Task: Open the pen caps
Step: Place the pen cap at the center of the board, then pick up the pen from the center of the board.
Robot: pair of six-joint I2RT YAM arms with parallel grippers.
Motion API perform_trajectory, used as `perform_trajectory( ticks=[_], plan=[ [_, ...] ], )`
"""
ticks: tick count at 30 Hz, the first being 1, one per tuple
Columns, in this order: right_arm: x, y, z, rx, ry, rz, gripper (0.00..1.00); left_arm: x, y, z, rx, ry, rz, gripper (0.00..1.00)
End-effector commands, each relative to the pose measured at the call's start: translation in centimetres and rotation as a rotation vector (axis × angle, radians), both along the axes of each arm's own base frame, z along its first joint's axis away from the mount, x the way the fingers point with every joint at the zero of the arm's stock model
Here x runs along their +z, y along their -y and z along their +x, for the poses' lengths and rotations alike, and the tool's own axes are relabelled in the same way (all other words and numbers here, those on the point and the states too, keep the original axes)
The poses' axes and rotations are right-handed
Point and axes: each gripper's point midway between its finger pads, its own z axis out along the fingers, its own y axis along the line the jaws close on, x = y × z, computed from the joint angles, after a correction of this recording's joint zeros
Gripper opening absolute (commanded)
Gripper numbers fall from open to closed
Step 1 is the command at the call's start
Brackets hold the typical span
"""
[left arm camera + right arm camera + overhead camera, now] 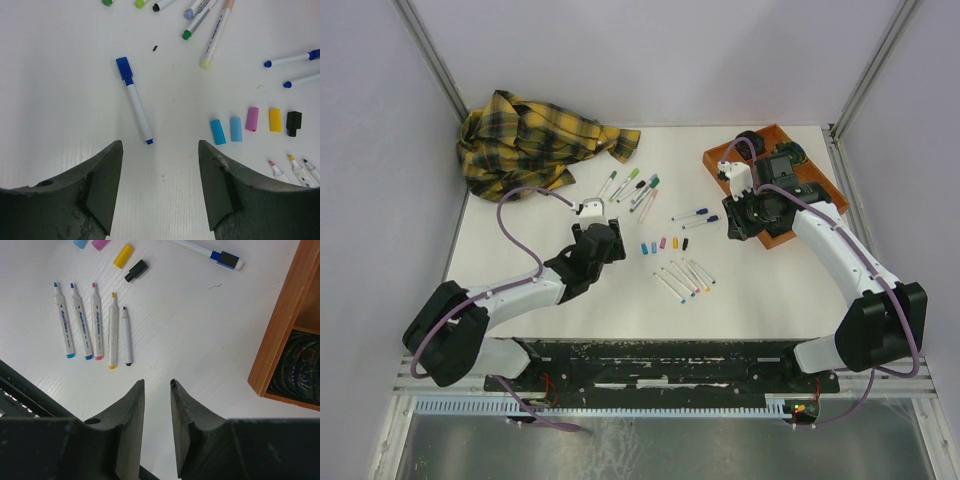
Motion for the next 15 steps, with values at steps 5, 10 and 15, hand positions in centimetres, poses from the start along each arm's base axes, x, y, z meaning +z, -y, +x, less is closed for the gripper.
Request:
perform_trajectory(
  ticks=[5, 10, 15],
  plan=[
    [0.8, -0.2, 0.3, 0.020, 0.034, 0.015, 0.34, -0.5, -0.3, 1.0, 0.025, -0.056, -0.051, 0.68],
    [0.8, -0.2, 0.2, 0.020, 0.034, 0.016, 0.34, -1.7, -0.5, 1.6, 0.040, -0.100, -0.022, 0.68],
    [0.9, -0.2, 0.2, 0.023, 0.036, 0.016, 0.34, -2.7, -0.5, 2.6, 0.056, -0.145, 0.029, 0.68]
  ],
)
